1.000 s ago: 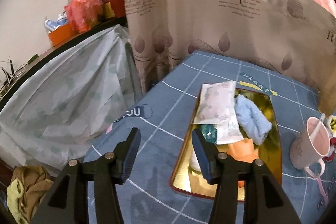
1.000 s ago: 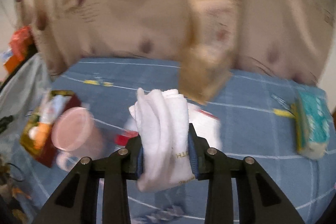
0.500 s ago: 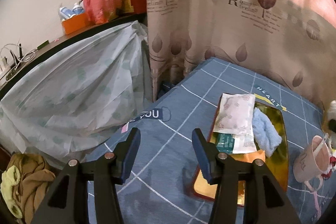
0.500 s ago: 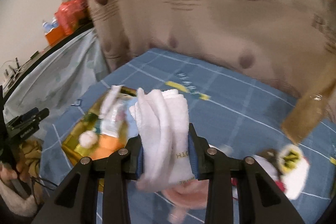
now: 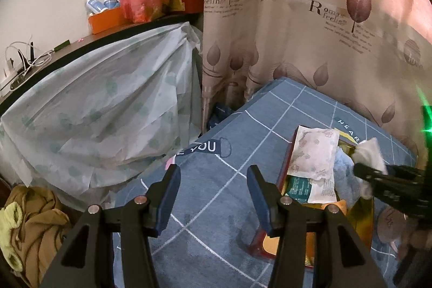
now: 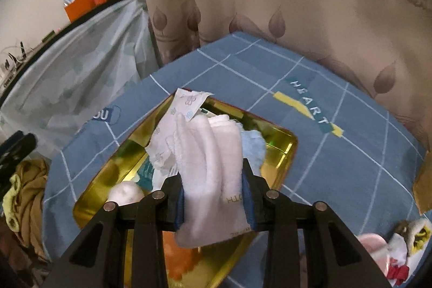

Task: Organize soft objects
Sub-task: 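Carry the white towel with the right gripper into the tray and release, then move the right gripper to the white knit glove and grasp it, then lift the white knit glove with the right gripper while the left gripper grasps the red-white cloth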

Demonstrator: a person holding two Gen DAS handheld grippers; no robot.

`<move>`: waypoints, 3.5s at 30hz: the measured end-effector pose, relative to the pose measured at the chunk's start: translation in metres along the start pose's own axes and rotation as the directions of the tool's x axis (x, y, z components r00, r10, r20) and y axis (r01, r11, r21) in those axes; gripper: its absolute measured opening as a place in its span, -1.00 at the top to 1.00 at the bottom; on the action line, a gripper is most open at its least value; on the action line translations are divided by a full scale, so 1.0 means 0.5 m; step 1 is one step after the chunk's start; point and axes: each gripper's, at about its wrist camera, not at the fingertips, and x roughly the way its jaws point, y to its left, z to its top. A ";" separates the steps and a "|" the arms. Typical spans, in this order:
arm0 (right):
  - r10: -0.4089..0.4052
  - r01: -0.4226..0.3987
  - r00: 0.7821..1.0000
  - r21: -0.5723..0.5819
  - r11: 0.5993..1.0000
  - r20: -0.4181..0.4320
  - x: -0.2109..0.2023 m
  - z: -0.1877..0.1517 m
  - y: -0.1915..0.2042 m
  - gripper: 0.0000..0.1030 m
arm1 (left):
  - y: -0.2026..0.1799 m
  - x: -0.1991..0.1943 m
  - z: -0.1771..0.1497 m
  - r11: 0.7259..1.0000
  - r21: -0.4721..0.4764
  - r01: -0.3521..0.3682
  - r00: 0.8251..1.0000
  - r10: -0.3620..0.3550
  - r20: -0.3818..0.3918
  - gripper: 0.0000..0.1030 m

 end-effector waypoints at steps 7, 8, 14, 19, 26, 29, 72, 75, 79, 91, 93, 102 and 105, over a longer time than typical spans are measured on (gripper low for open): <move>-0.027 0.028 0.999 0.026 0.999 -0.046 0.069 0.013 -0.013 0.39 | 0.011 0.009 0.000 1.000 -0.021 0.004 1.000 -0.004 -0.014 -0.01; -0.028 0.029 0.998 0.030 0.999 -0.053 0.078 0.014 -0.016 0.39 | 0.012 0.010 -0.001 1.000 -0.023 0.004 1.000 -0.005 -0.017 -0.01; -0.033 0.037 0.996 0.038 0.999 -0.083 0.109 0.011 -0.023 0.39 | 0.012 0.014 -0.002 1.000 -0.024 0.004 1.000 -0.005 -0.025 -0.01; -0.049 0.049 0.996 0.001 0.999 -0.075 0.102 0.015 -0.011 -0.03 | 0.011 0.019 -0.004 1.000 -0.023 0.005 0.999 -0.006 -0.034 -0.01; -0.039 0.039 0.999 0.016 0.999 0.002 0.021 0.030 -0.012 -0.48 | 0.012 0.024 -0.006 0.999 -0.031 0.007 0.999 -0.008 -0.034 -0.01; -0.023 0.022 0.998 0.028 0.999 0.050 -0.036 0.032 -0.018 -0.48 | 0.015 0.021 -0.006 0.999 -0.037 0.011 0.999 -0.012 -0.031 -0.01; -0.319 0.296 0.947 0.474 0.830 -0.032 -0.191 -0.391 -0.615 0.13 | -0.144 -0.028 -0.049 0.979 0.192 0.062 0.998 -0.063 0.001 -0.01; -0.327 0.301 0.944 0.481 0.823 -0.031 -0.213 -0.415 -0.616 0.17 | -0.194 -0.046 -0.056 0.968 0.215 0.131 0.991 -0.131 -0.013 -0.01; -0.340 0.311 0.940 0.510 0.802 -0.037 -0.249 -0.463 -0.632 0.18 | -0.280 -0.075 -0.065 0.932 0.279 0.230 0.973 -0.230 -0.035 -0.01; -0.384 0.326 0.923 0.582 0.745 -0.026 -0.327 -0.578 -0.666 0.18 | -0.552 -0.170 -0.118 0.742 0.398 0.540 0.840 -0.502 -0.204 -0.10; -0.402 0.337 0.916 0.577 0.744 -0.016 -0.323 -0.578 -0.658 0.17 | -0.602 -0.185 -0.130 0.708 0.419 0.569 0.820 -0.521 -0.235 -0.12; -0.390 0.316 0.921 0.585 0.747 0.001 -0.328 -0.577 -0.656 0.13 | -0.780 -0.166 -0.192 0.617 0.432 0.658 0.752 -0.519 -0.405 -0.16; -0.381 0.302 0.925 0.592 0.748 0.010 -0.328 -0.579 -0.658 0.11 | -0.826 -0.137 -0.219 0.609 0.445 0.657 0.753 -0.492 -0.437 -0.16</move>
